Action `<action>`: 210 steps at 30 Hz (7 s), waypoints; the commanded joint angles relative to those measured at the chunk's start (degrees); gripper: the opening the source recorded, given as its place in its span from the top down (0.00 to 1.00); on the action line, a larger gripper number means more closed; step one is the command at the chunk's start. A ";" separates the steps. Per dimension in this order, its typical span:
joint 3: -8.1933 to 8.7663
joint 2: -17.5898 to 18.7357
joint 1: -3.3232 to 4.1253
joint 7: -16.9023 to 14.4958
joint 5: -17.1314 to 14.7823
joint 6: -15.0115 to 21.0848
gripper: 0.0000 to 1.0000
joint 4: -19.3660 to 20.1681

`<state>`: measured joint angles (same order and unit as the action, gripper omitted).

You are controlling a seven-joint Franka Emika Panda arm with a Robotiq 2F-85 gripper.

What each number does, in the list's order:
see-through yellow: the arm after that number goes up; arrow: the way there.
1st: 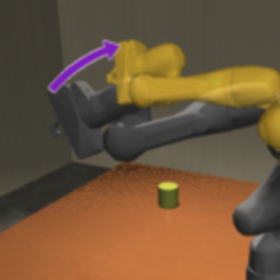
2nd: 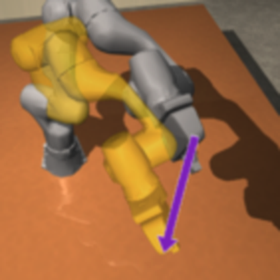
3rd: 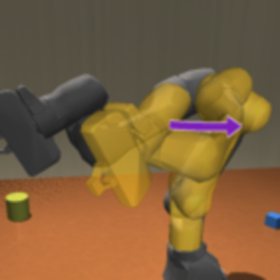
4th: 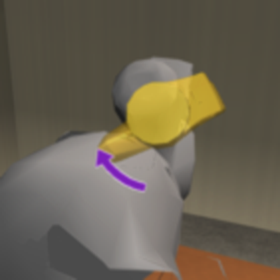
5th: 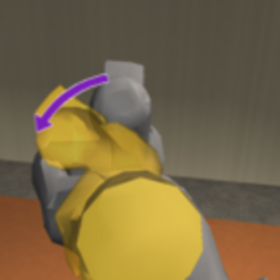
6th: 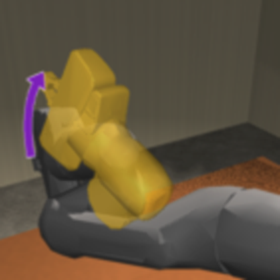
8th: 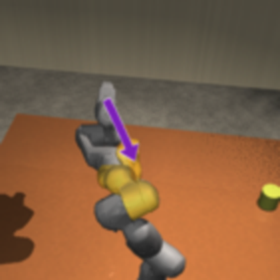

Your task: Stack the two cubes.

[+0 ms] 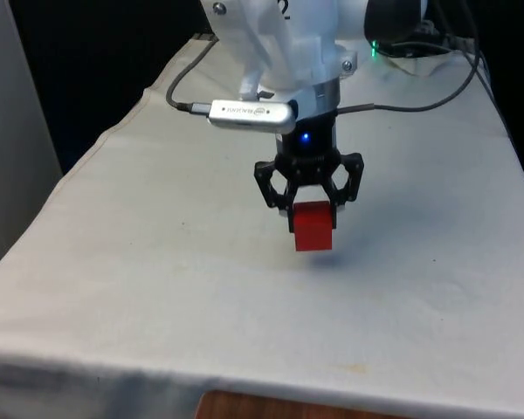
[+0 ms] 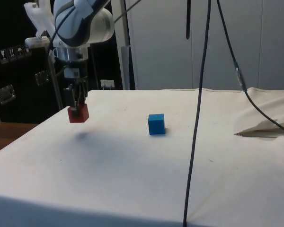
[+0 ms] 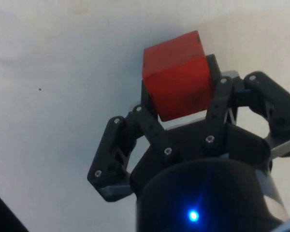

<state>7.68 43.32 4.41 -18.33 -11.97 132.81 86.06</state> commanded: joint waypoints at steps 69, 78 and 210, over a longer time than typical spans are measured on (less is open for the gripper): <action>0.06 -28.07 0.46 -1.20 1.15 1.43 0.98 30.77; 0.06 -31.57 0.40 -2.18 1.20 2.23 0.98 35.41; 3.67 -35.41 0.17 -9.97 2.58 21.49 0.00 56.55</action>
<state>11.06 8.88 4.58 -28.59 -9.91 155.27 142.49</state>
